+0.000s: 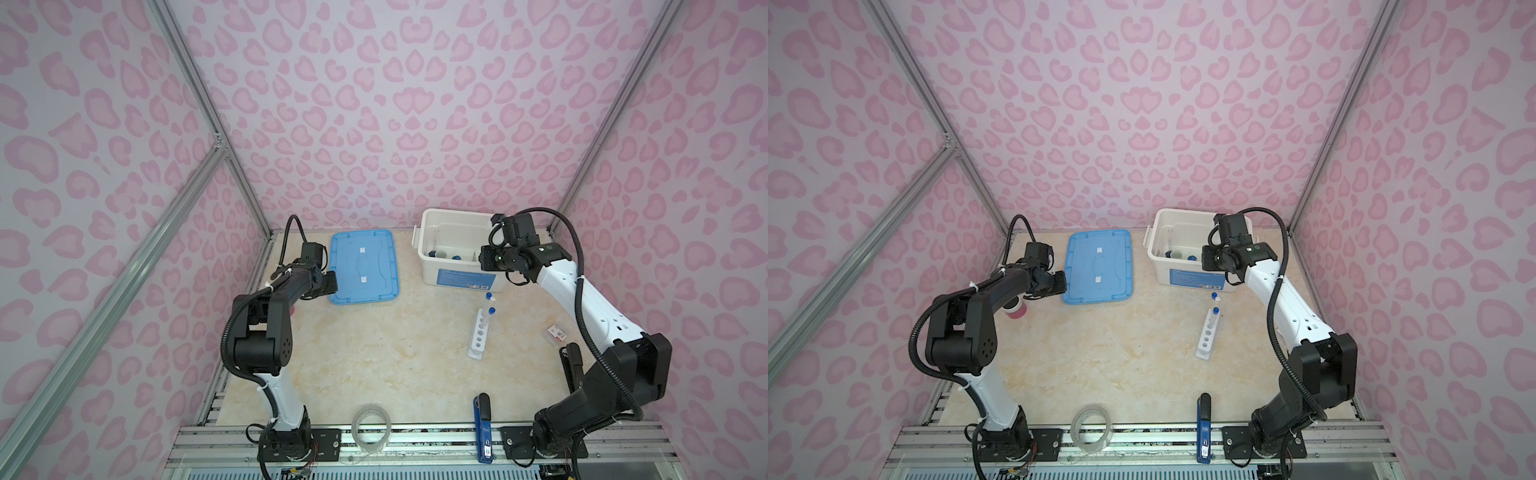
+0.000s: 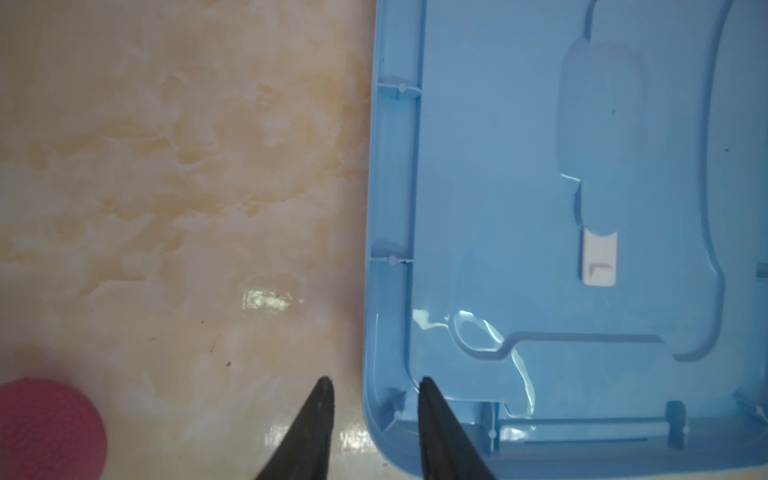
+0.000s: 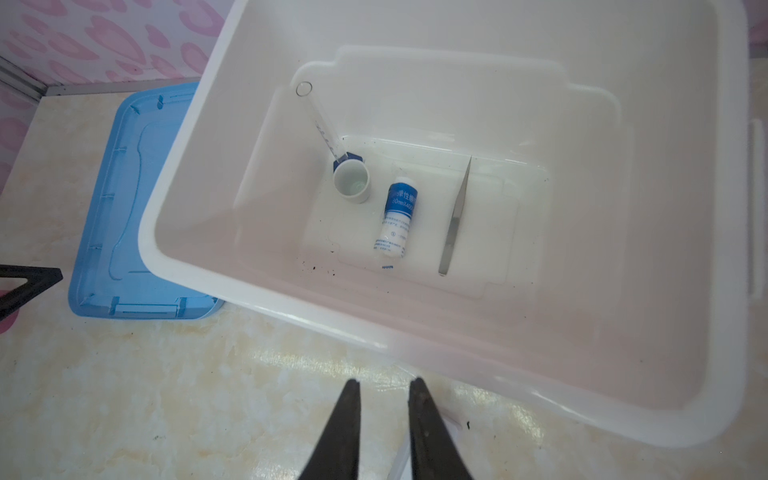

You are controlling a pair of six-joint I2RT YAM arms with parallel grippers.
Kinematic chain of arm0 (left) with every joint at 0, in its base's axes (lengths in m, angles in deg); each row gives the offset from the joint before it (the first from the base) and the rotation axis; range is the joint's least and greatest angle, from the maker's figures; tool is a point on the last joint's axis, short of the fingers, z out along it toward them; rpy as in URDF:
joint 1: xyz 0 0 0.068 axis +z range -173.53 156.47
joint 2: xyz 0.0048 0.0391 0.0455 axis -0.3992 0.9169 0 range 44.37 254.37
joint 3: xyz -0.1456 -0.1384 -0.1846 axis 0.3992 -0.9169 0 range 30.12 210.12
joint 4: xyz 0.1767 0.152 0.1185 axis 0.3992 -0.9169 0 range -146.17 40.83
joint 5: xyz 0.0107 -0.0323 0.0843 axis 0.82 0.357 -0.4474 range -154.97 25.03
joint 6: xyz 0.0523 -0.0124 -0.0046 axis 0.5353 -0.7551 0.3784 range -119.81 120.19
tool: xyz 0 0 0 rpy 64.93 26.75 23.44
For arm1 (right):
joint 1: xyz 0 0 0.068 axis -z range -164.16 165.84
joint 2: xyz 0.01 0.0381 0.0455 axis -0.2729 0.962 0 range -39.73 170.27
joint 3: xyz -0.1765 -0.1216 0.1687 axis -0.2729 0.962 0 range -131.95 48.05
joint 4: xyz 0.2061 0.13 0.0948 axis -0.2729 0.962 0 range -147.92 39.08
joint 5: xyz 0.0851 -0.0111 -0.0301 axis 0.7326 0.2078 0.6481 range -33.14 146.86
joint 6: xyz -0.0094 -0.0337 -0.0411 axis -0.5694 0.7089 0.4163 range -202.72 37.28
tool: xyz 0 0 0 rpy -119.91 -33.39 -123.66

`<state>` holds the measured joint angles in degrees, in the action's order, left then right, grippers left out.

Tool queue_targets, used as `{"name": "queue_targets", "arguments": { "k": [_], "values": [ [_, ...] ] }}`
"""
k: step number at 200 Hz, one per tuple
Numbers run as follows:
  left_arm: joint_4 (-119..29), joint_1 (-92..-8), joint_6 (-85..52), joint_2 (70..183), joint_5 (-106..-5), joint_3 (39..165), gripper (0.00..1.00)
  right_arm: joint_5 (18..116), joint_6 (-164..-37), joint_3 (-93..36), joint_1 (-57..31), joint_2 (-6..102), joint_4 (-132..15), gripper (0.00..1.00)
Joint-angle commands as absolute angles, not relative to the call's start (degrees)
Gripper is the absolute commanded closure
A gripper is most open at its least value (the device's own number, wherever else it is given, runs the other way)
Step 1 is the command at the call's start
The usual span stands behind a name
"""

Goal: Organize the chemistry lab equipment
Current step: 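Move left gripper to the blue lid's nearest edge while right gripper hovers, then lower left gripper onto the blue lid's edge and close on it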

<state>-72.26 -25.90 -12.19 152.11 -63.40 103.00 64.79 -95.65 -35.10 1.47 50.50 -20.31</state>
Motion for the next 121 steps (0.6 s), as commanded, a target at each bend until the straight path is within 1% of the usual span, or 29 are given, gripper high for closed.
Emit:
{"name": "queue_targets", "arguments": {
  "k": [1,43,44,46,49,107,121],
  "values": [
    [-74.20,-25.81,-12.28,153.58,-63.80,104.38,0.63,64.80,-95.84,-34.26,1.47,50.35,-20.86,0.78],
    [-75.01,-25.80,-13.16,155.33,-64.93,106.14,0.63,64.77,-95.73,-33.46,1.76,50.03,-21.44,0.78],
    [-75.01,-25.81,-13.17,155.35,-64.95,106.14,0.63,64.77,-95.73,-33.40,1.72,50.02,-21.44,0.78],
    [-75.01,-25.81,-13.19,155.33,-64.96,106.21,0.66,64.75,-95.82,-33.37,1.72,50.05,-21.38,0.78],
    [-75.01,-25.77,-13.25,155.37,-64.97,106.23,0.67,64.84,-95.84,-33.40,1.76,50.08,-21.38,0.78],
    [-75.97,-25.81,-13.48,157.73,-64.81,106.85,0.68,64.95,-96.07,-31.79,2.46,49.07,-22.55,0.78],
    [-76.12,-25.84,-13.86,158.09,-65.11,108.63,0.69,65.23,-96.29,-31.50,2.65,49.18,-22.61,0.78]
  ]
}}
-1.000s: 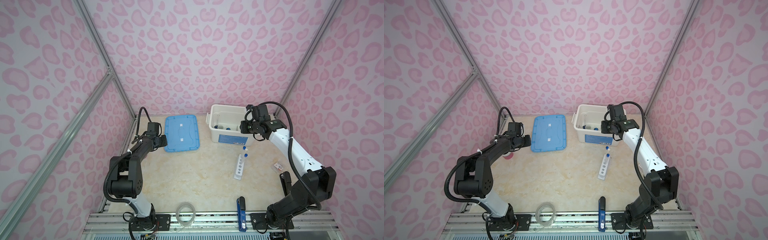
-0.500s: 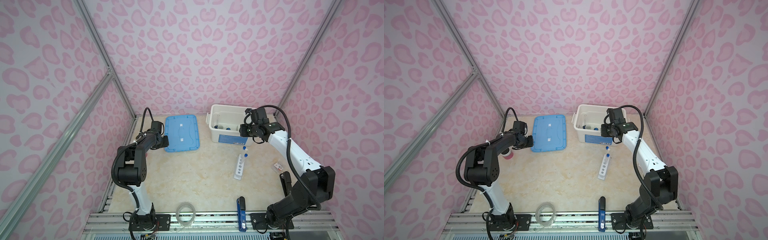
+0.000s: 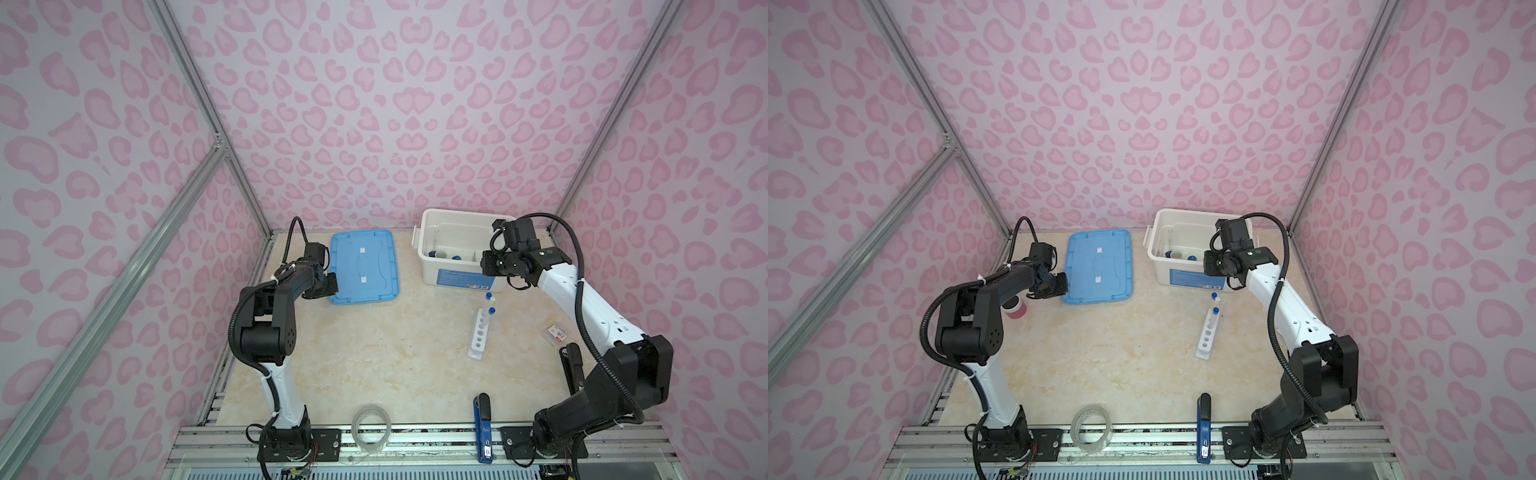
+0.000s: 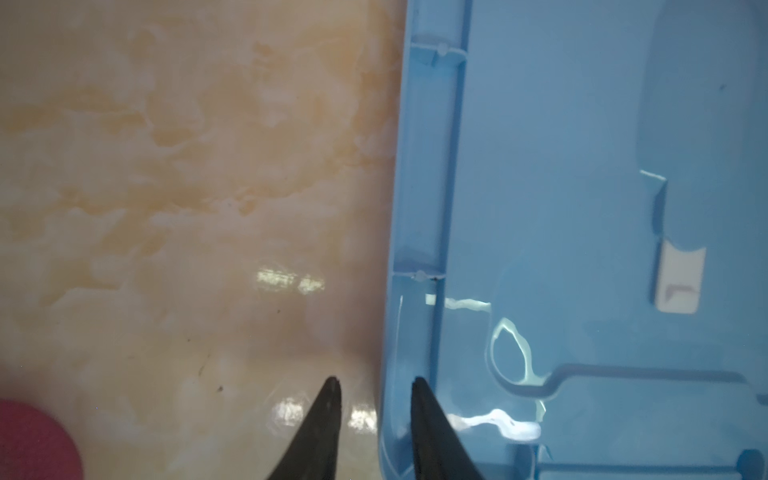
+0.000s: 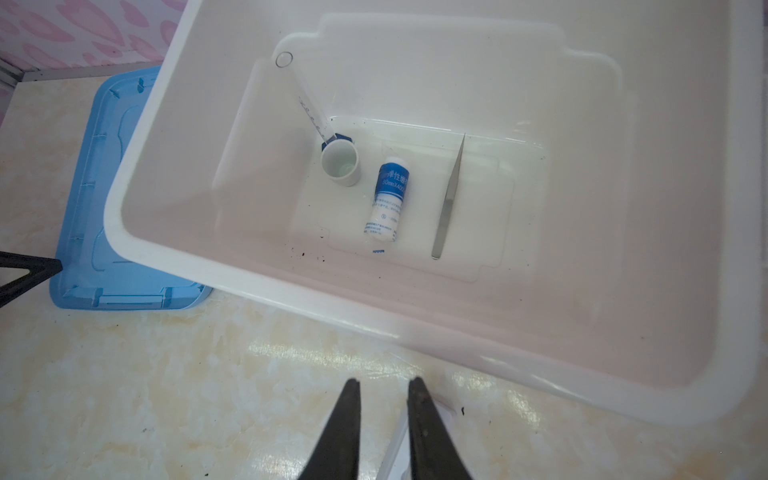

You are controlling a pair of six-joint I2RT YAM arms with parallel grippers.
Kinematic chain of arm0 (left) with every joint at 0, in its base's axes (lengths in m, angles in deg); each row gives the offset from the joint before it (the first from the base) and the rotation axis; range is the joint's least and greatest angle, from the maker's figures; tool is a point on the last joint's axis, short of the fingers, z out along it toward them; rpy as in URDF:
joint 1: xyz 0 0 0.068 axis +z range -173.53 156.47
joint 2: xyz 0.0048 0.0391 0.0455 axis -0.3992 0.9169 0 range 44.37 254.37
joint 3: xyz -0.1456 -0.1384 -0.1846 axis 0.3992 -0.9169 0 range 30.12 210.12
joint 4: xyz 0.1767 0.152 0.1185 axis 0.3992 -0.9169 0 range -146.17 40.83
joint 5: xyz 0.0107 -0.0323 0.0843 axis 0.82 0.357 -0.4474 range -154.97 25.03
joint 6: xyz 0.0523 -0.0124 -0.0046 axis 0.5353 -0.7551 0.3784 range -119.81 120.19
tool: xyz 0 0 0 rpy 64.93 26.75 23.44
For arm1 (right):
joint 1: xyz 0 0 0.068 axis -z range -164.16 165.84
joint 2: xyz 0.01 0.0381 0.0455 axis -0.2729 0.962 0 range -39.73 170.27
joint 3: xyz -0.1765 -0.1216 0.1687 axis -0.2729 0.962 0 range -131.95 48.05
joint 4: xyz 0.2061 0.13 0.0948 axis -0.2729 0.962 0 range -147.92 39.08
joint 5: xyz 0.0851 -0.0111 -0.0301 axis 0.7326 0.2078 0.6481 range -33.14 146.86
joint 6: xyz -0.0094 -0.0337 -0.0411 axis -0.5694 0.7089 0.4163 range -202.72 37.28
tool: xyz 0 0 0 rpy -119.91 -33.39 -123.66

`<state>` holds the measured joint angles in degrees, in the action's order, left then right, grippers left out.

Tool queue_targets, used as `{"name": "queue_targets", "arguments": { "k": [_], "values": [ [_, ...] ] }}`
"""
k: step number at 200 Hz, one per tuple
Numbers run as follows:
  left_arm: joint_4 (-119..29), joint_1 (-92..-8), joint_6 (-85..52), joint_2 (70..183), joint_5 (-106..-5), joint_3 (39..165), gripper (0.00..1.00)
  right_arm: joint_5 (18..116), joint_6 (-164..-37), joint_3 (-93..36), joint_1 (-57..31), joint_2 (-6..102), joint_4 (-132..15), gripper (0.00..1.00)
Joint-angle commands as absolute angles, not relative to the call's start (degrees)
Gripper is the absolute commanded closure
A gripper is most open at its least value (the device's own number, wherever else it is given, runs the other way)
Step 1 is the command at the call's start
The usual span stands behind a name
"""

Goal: Organize the chemistry lab equipment
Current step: 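Lower left gripper onto the blue lid's edge and close on it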

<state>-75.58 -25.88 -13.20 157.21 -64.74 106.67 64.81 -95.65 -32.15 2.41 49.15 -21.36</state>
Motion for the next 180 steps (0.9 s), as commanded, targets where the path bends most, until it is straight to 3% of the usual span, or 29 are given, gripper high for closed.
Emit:
{"name": "queue_targets", "arguments": {
  "k": [1,180],
  "values": [
    [-76.18,-25.83,-13.87,158.10,-65.13,108.66,0.69,65.27,-96.31,-31.49,2.65,49.24,-22.60,0.78],
    [-82.53,-27.56,-14.65,163.90,-68.16,115.09,0.80,67.66,-96.55,-29.72,5.29,48.84,-24.60,0.78]
  ]
}}
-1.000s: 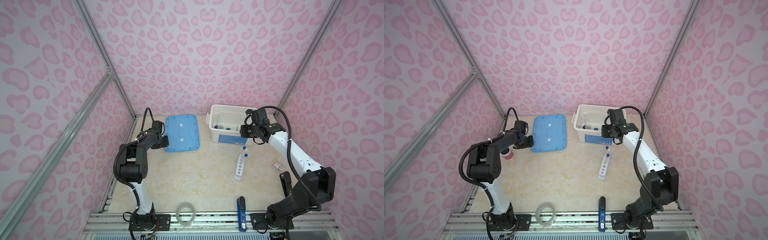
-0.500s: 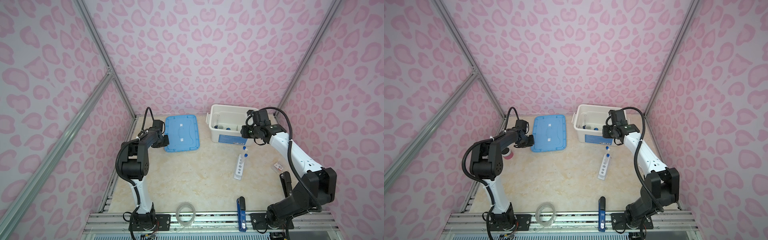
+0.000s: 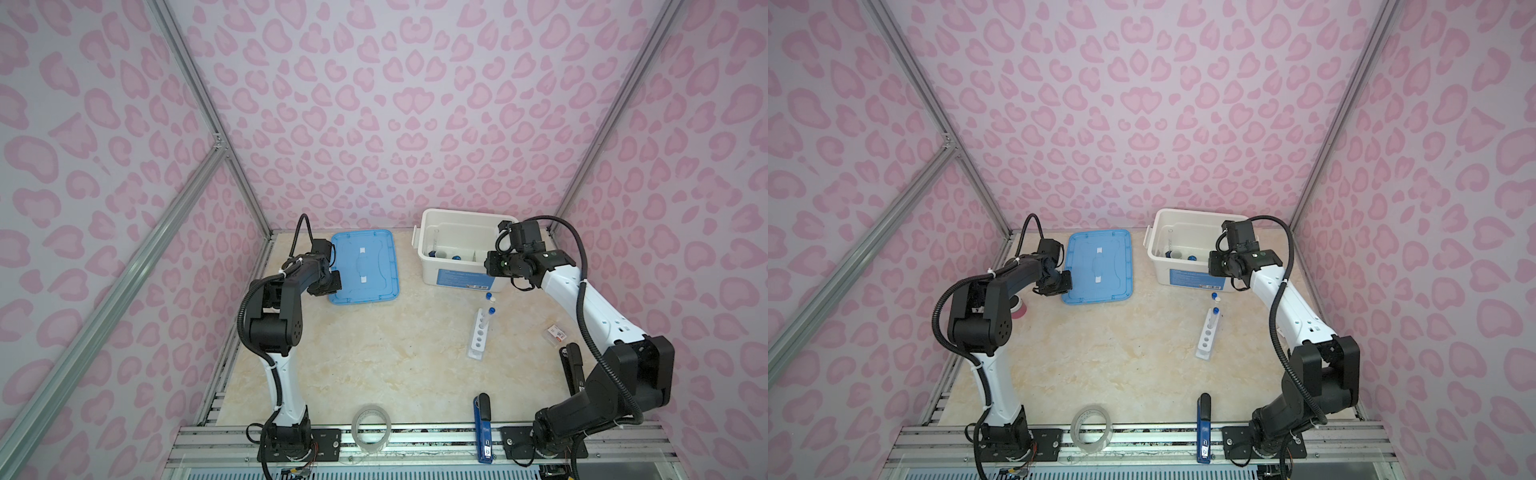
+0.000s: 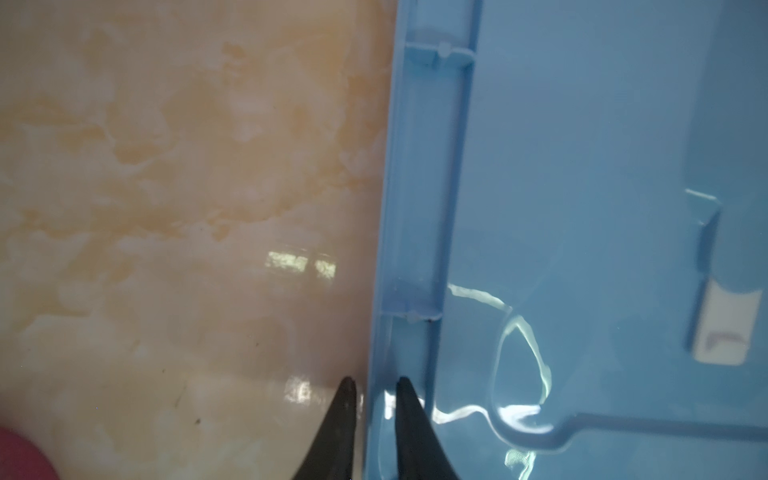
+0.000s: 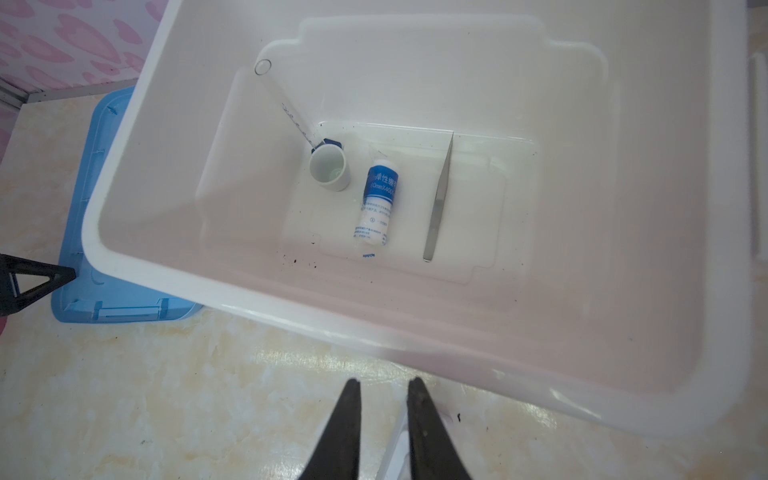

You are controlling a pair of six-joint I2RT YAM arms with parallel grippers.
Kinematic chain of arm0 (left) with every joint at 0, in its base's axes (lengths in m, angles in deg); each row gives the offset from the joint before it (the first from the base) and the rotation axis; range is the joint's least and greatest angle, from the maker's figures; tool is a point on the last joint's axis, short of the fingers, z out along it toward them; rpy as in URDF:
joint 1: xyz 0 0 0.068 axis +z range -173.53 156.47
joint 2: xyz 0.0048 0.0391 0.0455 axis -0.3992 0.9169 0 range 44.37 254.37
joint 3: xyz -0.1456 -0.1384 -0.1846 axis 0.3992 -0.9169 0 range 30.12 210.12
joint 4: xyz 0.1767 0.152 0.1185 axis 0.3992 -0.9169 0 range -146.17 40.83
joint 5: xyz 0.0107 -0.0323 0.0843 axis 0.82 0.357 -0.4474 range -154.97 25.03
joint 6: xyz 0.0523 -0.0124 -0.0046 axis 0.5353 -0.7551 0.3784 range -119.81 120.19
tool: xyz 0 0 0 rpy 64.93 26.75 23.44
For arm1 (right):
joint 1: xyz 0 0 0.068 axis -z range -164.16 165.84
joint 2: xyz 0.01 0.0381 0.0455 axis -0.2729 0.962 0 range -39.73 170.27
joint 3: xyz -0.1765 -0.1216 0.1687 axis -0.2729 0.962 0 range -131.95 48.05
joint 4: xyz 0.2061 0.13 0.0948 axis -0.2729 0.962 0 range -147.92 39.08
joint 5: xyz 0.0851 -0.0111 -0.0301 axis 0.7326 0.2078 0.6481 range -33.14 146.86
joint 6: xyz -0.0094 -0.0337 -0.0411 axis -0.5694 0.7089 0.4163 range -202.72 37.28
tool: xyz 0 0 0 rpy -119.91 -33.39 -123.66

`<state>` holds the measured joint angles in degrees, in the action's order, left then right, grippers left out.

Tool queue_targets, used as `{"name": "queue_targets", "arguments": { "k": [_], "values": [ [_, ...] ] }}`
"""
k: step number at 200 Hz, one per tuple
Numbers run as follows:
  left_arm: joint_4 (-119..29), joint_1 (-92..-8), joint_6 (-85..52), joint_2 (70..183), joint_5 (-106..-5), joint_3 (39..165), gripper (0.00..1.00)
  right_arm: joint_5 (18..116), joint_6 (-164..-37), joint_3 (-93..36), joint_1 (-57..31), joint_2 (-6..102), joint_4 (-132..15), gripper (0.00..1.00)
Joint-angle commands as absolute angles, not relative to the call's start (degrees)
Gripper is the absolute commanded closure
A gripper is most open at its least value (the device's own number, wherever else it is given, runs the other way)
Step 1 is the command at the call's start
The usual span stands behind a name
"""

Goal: Organize the chemistry lab equipment
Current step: 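Lower left gripper onto the blue lid's edge and close on it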

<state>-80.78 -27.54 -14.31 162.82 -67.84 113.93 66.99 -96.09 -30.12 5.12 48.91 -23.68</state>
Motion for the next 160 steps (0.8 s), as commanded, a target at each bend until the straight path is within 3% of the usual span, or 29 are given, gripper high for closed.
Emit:
{"name": "queue_targets", "arguments": {
  "k": [1,83,160],
  "values": [
    [-82.55,-27.56,-14.66,163.94,-68.14,115.15,0.80,67.71,-96.58,-29.68,5.33,48.85,-24.61,0.78],
    [-82.68,-27.57,-14.40,163.97,-67.82,115.27,0.97,68.46,-96.99,-29.74,5.56,49.42,-24.87,0.78],
    [-81.24,-27.42,-13.40,156.14,-67.36,113.77,0.97,69.34,-98.05,-30.23,5.05,49.42,-24.44,0.78]
  ]
}}
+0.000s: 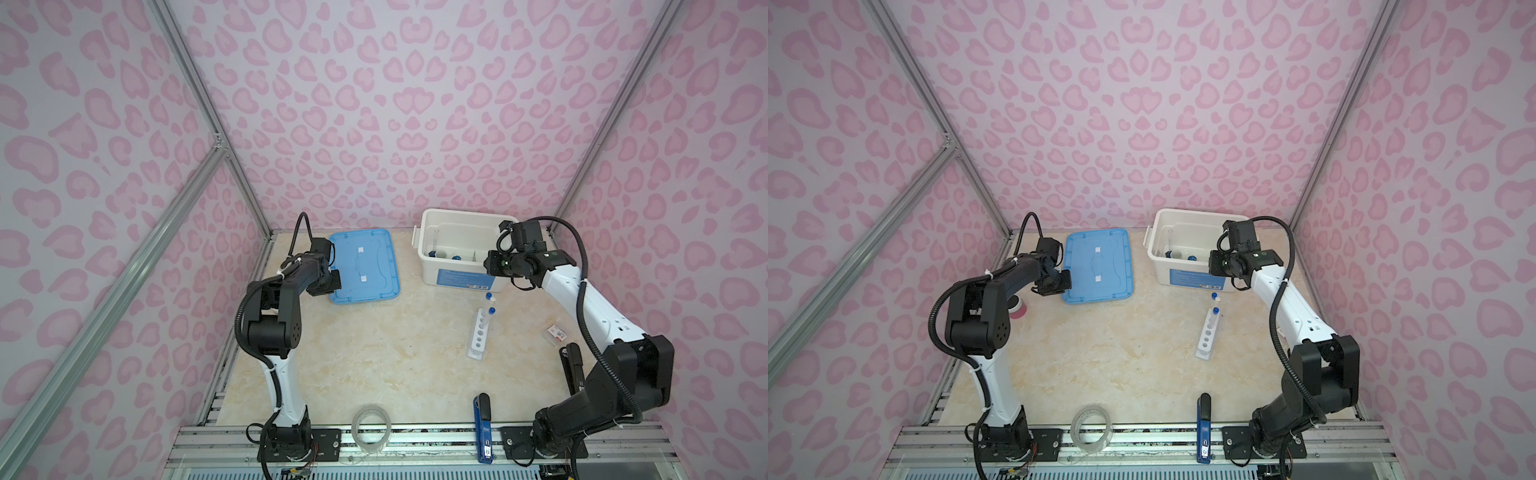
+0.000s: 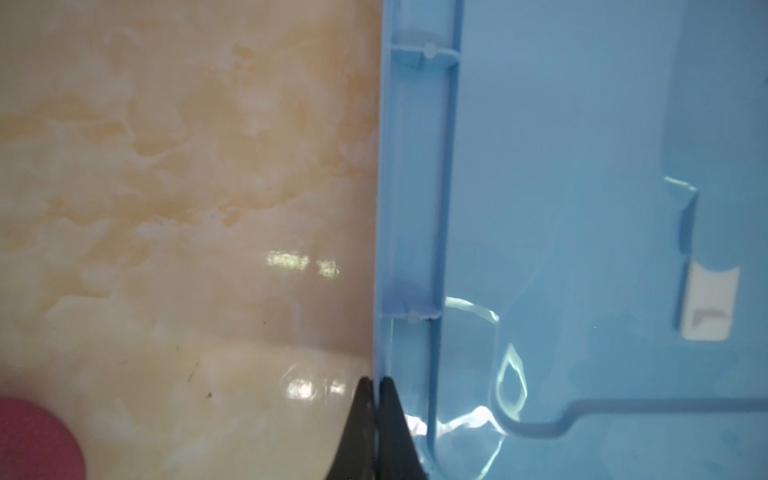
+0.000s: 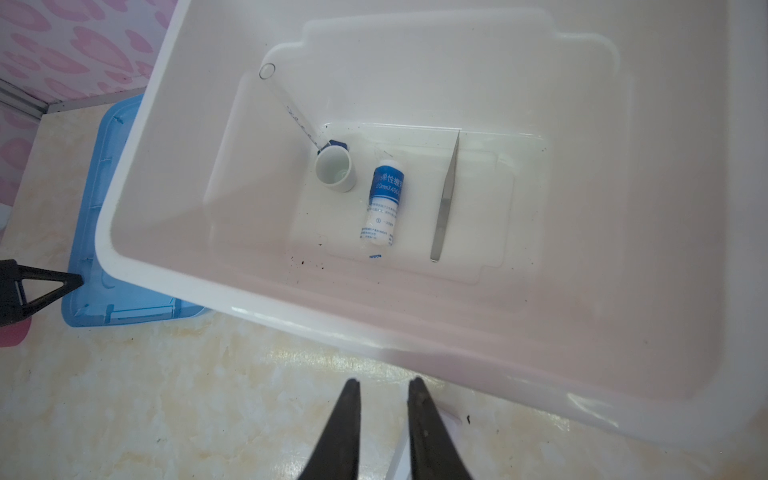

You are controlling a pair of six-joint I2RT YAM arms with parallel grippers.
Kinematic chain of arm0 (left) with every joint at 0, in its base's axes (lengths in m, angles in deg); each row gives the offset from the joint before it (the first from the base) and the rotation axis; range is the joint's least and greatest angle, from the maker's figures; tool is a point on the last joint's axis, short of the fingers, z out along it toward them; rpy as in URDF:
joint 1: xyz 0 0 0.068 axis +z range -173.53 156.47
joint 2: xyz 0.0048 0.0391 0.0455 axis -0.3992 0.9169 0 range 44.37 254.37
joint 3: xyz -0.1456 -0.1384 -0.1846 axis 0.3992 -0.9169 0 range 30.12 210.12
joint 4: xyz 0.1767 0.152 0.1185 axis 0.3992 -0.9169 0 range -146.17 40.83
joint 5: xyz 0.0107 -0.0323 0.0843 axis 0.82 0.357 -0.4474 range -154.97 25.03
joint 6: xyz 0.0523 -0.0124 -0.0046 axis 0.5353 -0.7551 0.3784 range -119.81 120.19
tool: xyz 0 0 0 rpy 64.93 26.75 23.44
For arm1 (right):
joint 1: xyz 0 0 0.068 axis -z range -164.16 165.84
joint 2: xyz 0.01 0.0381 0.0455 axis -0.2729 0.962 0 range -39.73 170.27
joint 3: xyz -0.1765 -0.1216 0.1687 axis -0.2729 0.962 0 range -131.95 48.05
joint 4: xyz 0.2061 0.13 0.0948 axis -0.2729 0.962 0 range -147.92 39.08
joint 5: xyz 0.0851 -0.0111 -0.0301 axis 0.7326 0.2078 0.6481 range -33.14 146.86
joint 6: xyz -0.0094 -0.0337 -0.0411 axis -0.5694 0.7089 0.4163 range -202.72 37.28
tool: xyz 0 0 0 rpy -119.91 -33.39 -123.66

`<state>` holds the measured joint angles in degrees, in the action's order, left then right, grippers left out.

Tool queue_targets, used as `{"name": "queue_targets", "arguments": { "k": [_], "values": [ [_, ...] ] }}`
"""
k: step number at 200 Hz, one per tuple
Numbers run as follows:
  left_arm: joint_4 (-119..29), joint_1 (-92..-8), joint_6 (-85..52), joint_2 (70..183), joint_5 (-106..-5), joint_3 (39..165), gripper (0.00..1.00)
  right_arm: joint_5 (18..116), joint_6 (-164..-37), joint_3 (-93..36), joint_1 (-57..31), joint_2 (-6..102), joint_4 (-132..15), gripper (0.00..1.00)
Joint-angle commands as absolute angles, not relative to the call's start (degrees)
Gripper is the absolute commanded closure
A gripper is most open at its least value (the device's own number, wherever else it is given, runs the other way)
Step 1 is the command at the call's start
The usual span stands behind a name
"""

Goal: Organize the chemistry lab equipment
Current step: 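Lower left gripper onto the blue lid's edge and close on it, then lift the blue lid upright with left gripper while right gripper reaches toward it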

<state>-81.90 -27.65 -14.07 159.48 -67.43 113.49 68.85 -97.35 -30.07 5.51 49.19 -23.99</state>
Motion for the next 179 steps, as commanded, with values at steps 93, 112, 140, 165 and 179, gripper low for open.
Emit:
{"name": "queue_targets", "arguments": {
  "k": [93,112,140,165,179],
  "values": [
    [-81.91,-27.02,-12.20,146.60,-67.65,112.65,0.97,68.93,-98.53,-32.78,2.57,50.65,-23.55,0.78],
    [-81.65,-26.87,-12.06,144.50,-67.51,111.53,0.97,69.05,-98.71,-33.10,2.18,50.87,-23.55,0.78],
    [-82.11,-26.77,-11.88,140.56,-66.79,110.50,0.97,71.04,-98.89,-32.55,1.86,50.67,-24.78,0.78],
    [-82.23,-26.61,-11.29,136.10,-65.60,109.63,0.97,74.23,-98.11,-32.52,1.91,50.54,-25.46,0.74],
    [-82.22,-26.44,-10.93,133.63,-64.18,109.49,0.97,75.59,-98.05,-31.83,1.96,49.89,-26.65,0.71]
  ]
}}
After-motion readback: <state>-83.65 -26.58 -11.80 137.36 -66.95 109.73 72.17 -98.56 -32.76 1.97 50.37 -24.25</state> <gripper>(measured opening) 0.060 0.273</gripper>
